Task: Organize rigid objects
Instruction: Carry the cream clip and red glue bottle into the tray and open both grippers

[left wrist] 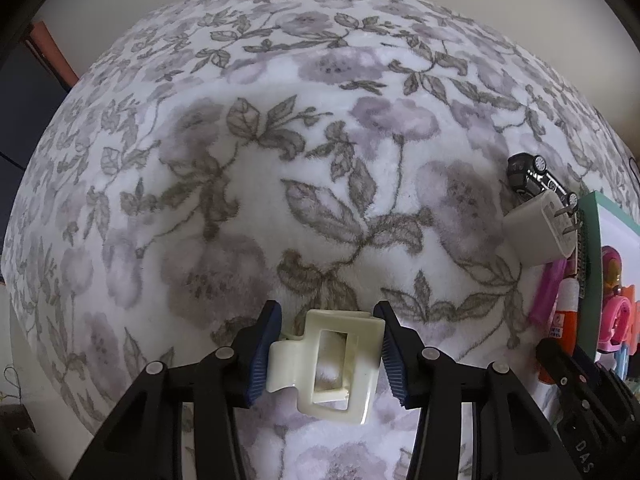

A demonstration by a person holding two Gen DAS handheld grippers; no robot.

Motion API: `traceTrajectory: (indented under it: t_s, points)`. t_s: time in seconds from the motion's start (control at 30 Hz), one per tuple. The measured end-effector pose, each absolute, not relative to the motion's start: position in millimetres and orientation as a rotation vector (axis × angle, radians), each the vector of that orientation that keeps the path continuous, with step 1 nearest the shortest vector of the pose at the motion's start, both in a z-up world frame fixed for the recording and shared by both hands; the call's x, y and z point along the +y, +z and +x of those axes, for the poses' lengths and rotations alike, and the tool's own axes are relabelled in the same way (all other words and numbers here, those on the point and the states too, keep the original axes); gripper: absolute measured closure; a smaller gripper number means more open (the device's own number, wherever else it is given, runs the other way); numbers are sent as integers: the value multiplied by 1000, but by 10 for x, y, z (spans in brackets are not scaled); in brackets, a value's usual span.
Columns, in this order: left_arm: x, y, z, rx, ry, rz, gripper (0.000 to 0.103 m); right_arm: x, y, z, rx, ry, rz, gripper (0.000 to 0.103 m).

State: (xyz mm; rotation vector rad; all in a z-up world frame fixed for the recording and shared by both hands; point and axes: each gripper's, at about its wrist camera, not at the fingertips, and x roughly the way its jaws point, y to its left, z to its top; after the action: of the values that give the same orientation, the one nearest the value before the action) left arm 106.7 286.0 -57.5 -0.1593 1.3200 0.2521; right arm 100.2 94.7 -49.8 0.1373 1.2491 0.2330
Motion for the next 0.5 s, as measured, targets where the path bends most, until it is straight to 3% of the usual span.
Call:
traceTrajectory:
  t_s: [0.5]
  points:
    - [2709,220,951,1127,229,-154,52,351,227,850,1097,182,260,80]
